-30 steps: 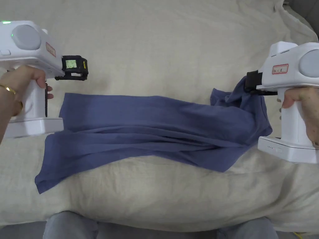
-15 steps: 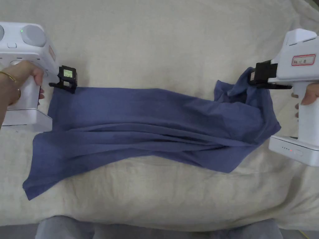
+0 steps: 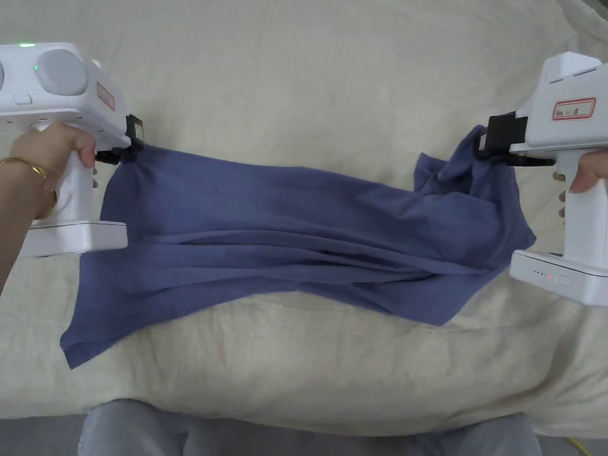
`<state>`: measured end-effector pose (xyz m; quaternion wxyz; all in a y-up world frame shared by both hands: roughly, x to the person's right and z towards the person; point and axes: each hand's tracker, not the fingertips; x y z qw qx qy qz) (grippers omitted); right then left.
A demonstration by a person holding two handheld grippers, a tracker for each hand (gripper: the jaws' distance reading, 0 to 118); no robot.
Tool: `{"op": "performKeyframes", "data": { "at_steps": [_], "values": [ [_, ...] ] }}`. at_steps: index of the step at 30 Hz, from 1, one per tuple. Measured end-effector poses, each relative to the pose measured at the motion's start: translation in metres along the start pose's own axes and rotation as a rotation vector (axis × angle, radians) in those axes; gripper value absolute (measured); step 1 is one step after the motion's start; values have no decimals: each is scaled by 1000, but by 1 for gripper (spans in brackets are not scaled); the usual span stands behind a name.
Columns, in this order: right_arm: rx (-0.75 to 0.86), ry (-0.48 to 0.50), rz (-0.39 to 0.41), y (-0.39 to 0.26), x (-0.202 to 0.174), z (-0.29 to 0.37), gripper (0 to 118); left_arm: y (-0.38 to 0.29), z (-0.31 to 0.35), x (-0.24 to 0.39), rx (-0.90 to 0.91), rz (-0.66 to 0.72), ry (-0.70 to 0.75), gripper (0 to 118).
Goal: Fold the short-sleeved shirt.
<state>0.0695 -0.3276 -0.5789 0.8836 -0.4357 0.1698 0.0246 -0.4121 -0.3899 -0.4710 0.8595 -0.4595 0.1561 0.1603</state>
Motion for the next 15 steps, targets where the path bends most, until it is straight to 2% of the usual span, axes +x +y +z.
{"op": "performKeyframes", "data": {
  "at_steps": [6,13,15],
  "values": [
    [93,-18,-52,9,8,47,2,15,79,-6,233,59,-43,0],
    [273,-20,-160,52,15,111,2,50,167,-9,492,116,23,0],
    [319,-38,-165,70,14,129,2,62,189,-13,545,132,41,0]
  ]
}}
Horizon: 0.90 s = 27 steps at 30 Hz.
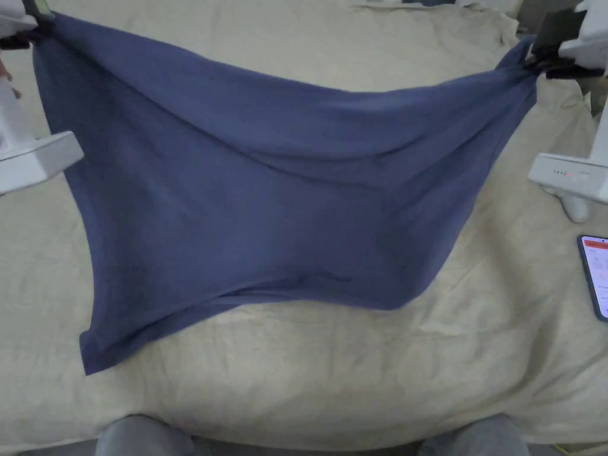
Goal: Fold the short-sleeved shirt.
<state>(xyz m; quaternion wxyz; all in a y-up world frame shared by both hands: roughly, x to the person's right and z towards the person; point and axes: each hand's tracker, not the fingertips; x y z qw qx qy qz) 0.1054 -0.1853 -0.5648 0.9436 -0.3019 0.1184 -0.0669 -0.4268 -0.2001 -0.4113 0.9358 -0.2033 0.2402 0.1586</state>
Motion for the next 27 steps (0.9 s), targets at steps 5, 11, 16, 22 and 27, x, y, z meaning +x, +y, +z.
{"op": "performKeyframes", "data": {
  "at_steps": [5,11,16,22,27],
  "values": [
    [96,-27,3,51,-13,15,2,48,23,3,101,-18,65,0],
    [189,-86,33,108,-42,15,2,105,3,16,134,-75,141,0],
    [257,-143,44,161,-61,1,2,149,-21,40,219,-112,182,0],
    [373,-199,29,222,-80,-8,1,203,-42,77,325,-109,171,0],
    [455,-201,12,257,-85,-16,1,230,-57,101,424,-122,165,0]
  ]
}}
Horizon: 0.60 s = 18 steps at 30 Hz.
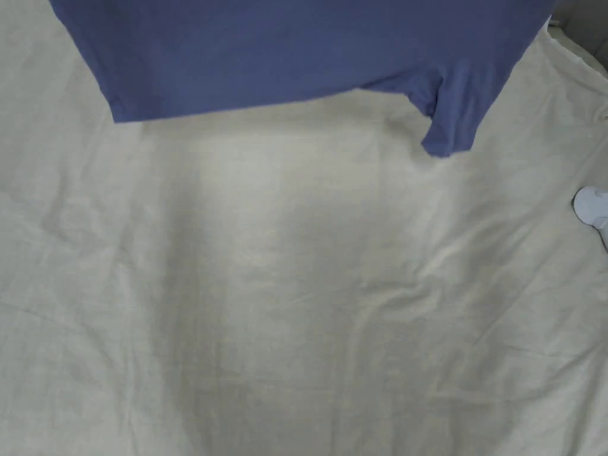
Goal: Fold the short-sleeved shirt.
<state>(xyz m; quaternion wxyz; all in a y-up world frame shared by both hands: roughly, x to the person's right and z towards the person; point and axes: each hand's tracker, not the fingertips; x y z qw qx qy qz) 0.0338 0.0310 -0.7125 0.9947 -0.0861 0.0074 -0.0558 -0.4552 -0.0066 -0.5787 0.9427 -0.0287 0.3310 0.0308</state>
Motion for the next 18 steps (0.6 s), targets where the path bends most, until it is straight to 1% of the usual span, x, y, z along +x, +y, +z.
{"op": "performKeyframes", "data": {
  "at_steps": [4,8,9,13,14,16,18],
  "values": [
    [19,9,-34,-4,3,-15,1,-4,-14,11,28,9,4,0],
    [-12,25,-46,-31,6,-33,1,-29,-31,18,34,-3,6,0],
    [-37,25,-34,-41,6,-39,1,-39,-34,19,24,-25,13,0],
    [-152,27,-36,-103,10,-58,1,-102,-45,20,-89,-97,1,0],
    [-177,29,-48,-124,13,-60,1,-122,-45,19,-126,-94,0,0],
    [-246,20,-38,-163,20,-70,1,-161,-42,15,-192,-81,-8,0],
    [-320,-4,-48,-207,28,-71,1,-199,-37,11,-265,-89,-8,0]
  ]
}}
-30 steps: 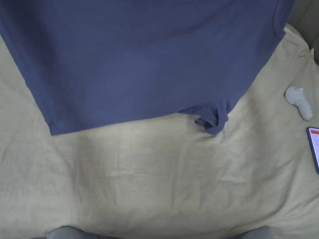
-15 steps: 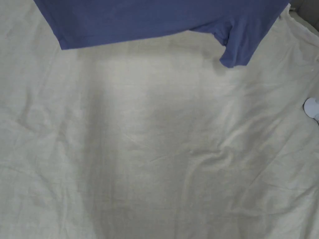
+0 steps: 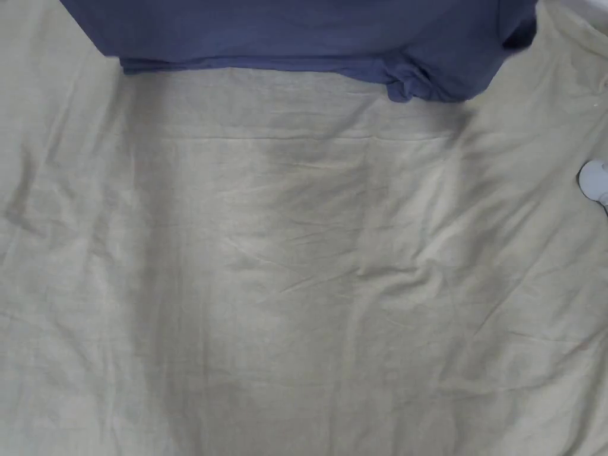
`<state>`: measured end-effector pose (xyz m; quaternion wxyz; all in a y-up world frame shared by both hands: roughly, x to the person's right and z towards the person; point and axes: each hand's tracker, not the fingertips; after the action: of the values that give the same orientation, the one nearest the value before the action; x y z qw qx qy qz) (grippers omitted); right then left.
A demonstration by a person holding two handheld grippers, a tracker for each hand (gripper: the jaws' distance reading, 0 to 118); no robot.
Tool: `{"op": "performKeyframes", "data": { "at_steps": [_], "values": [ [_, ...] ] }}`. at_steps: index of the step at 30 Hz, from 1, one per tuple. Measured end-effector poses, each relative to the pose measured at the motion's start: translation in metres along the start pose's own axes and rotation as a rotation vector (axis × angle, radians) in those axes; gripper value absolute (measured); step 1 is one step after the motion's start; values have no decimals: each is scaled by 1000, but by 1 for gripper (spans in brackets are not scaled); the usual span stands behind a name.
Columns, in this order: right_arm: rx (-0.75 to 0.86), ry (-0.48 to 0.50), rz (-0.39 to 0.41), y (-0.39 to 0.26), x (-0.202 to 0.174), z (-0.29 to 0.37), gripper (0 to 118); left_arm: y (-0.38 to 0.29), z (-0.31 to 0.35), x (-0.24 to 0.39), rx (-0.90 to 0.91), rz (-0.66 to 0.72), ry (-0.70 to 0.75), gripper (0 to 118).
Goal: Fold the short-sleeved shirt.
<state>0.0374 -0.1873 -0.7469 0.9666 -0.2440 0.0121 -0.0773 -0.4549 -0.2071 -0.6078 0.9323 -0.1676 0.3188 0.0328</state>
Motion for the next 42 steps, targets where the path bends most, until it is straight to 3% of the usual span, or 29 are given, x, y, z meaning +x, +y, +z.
{"op": "performKeyframes", "data": {
  "at_steps": [7,15,19,22,25,29,35,42],
  "values": [
    [-230,-64,-69,-126,43,-20,1,-117,21,-16,-201,11,-36,0],
    [-359,-71,-26,-230,85,26,1,-235,80,-58,-391,6,-34,0],
    [-344,-55,42,-255,108,72,1,-266,121,-85,-405,42,-40,0],
    [-336,-34,42,-273,130,104,1,-283,153,-104,-401,77,-60,0],
    [-325,-1,-25,-290,148,136,1,-295,188,-115,-379,100,-68,0],
    [-304,12,18,-305,163,173,1,-310,230,-125,-335,61,-94,0],
    [-295,18,53,-319,185,201,1,-336,273,-134,-320,44,-102,0],
    [-312,-40,131,-331,196,199,1,-379,300,-133,-391,98,-84,0]
  ]
}}
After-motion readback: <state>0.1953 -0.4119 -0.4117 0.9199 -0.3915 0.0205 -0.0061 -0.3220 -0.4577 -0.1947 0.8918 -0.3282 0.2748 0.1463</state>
